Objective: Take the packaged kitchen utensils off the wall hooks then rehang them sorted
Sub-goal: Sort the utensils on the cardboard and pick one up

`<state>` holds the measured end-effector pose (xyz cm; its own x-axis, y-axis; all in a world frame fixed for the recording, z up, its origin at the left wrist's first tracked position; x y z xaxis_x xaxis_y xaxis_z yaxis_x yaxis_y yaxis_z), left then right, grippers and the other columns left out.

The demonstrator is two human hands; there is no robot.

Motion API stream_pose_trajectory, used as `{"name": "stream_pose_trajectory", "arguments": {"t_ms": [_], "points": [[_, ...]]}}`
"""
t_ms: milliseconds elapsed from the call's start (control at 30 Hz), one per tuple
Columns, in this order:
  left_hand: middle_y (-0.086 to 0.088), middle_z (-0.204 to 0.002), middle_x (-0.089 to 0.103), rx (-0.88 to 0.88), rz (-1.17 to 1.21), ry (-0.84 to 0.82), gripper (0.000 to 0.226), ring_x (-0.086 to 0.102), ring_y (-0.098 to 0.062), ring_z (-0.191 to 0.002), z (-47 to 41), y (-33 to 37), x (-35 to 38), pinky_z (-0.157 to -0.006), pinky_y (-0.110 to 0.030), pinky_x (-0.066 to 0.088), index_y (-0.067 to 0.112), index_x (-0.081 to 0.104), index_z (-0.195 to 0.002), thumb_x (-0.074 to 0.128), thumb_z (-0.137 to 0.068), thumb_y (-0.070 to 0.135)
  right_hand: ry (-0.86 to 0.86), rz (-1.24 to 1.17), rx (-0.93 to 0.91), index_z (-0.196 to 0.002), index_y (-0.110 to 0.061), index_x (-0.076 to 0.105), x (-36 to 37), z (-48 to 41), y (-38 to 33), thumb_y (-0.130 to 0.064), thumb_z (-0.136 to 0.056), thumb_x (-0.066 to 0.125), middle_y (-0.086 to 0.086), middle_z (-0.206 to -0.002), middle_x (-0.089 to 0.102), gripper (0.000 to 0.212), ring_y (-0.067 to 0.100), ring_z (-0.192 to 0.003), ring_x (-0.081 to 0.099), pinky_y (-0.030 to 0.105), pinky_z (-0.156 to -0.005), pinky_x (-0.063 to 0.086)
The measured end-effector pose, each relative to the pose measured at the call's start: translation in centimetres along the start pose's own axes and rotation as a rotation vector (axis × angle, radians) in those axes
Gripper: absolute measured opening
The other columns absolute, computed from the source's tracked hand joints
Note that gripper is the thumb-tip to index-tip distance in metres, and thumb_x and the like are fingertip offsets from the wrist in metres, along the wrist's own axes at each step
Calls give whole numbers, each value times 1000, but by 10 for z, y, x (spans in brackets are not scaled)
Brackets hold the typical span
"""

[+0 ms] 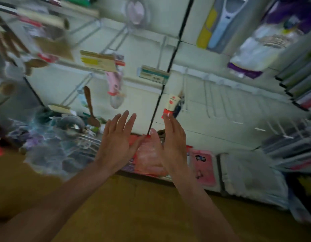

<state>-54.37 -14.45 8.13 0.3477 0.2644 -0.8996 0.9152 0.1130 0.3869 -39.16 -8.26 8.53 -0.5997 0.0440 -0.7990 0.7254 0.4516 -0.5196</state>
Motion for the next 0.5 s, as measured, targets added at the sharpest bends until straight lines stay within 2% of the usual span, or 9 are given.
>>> {"name": "stream_pose_trajectory", "arguments": {"t_ms": [133,300,400,500], "points": [[-13,-161,21,72,22,-15,76,23,-37,-145,-33,41,42,-116,-55,26,18,28,-153,15,-96,67,20,46,52,-156,-20,26,-8,-12,55,-64,-97,31,3,-163,26,74,19,-151,19,46,-122,23],[-14,-160,24,116,70,-31,64,26,-36,-145,-58,66,90,-116,-51,26,15,30,-153,37,-100,52,70,56,83,-153,-17,33,-3,-26,105,-63,-96,35,6,-160,32,74,22,-149,27,42,-120,27],[-14,-152,40,-7,197,-98,59,39,-32,-139,-72,62,122,-112,-45,33,11,34,-151,49,-101,39,118,11,91,-149,-13,39,5,-40,121,-55,-97,49,9,-154,43,68,25,-142,39,40,-115,34],[-11,-140,54,-207,261,-197,54,53,-28,-125,-92,43,163,-103,-45,46,15,37,-149,49,-101,37,143,-63,143,-144,-11,47,16,-57,131,-48,-96,58,9,-146,52,62,26,-133,51,42,-110,43]]}}
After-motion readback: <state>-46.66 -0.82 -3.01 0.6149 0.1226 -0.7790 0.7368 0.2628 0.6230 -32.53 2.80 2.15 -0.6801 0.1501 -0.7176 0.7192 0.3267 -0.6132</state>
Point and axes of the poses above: each hand's wrist, its own z-axis away from the middle knuckle, its own x-axis out of the palm, y = z × x, the point moved 9 cm from there along -z, towards the middle knuckle
